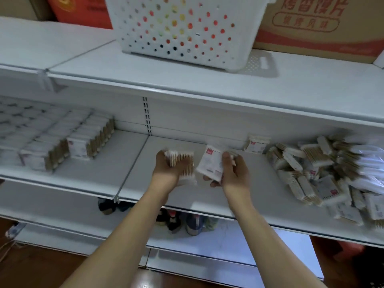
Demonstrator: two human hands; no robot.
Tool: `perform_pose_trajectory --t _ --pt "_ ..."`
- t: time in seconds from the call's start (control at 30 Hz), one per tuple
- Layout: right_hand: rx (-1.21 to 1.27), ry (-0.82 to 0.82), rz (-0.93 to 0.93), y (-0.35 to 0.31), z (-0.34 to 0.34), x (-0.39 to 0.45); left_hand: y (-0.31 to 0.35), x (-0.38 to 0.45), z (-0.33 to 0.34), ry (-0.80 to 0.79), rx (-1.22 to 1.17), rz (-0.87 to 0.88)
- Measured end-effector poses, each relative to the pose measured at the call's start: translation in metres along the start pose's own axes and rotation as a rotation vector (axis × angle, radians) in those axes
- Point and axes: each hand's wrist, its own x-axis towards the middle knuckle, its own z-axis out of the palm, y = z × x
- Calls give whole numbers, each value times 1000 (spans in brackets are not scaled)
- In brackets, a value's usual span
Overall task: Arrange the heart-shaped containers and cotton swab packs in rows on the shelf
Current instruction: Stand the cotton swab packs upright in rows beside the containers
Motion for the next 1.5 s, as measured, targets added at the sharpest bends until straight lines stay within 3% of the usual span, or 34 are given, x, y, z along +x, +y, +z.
perform_pose_trajectory --t 0.13,0.3,0.4,0.63,0.8,0.97,1.17,1.5 --pt "-39 -132 15 -1 54 -27 9 -7 -51 -34 -59 6" --pt "-147 -238 -75 9 131 -57 28 -10 -137 -91 -17 -72" --pt "-99 -302 -65 13 174 -73 32 -7 -189 -92 58 -30" --pt "-184 -94 -98 16 249 -78 48 3 -285 150 82 90" --pt "-481 -162 -262 38 299 -64 63 23 -326 207 -13 112" --pt "-616 -195 -381 74 345 -49 69 40 -358 201 -62 156" --pt "-694 -157 -355 92 373 -42 73 60 -392 200 -76 132" --pt "-839 7 -385 105 392 -46 77 84 -420 -65 -36 110"
